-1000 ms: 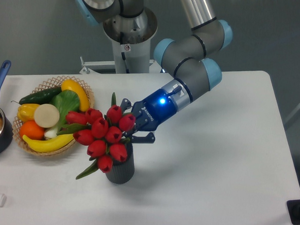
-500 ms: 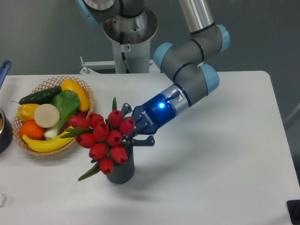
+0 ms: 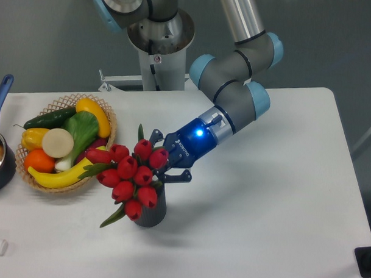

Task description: Insert the flowers into the vase

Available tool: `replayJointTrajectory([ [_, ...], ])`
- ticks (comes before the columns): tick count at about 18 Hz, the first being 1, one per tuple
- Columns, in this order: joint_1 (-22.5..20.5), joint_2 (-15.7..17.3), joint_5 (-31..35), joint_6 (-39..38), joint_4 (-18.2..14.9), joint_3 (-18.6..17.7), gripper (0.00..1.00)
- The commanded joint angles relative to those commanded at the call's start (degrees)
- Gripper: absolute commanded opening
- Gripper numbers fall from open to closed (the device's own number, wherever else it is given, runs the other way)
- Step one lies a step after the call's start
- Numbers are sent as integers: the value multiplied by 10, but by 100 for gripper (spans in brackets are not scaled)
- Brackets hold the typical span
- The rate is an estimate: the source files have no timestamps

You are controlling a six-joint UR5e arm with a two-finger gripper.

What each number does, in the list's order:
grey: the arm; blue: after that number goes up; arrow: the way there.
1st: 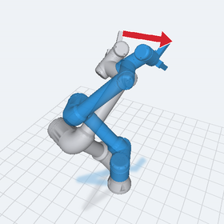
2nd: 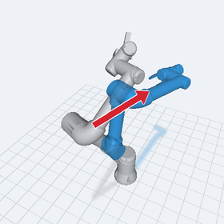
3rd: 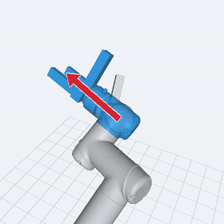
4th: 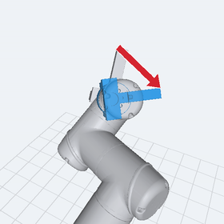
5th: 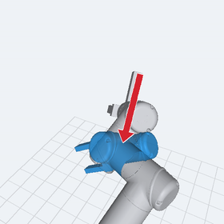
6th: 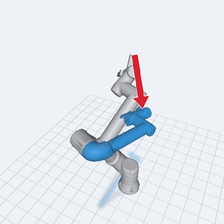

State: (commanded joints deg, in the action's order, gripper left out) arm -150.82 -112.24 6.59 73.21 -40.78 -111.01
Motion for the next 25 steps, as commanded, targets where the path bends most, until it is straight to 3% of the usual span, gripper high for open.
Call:
replayJointTrajectory([
  [2, 0, 0, 0, 0, 1, 1, 47],
  [8, -4, 3, 46, 29, 0, 5, 100],
  [17, -26, 15, 51, 32, 3, 36, 100],
  [19, -39, 18, 101, 33, 4, 47, 100],
  [22, -41, 39, 226, 28, 3, 72, 100],
  [25, -50, 62, 249, 31, 2, 72, 100],
])
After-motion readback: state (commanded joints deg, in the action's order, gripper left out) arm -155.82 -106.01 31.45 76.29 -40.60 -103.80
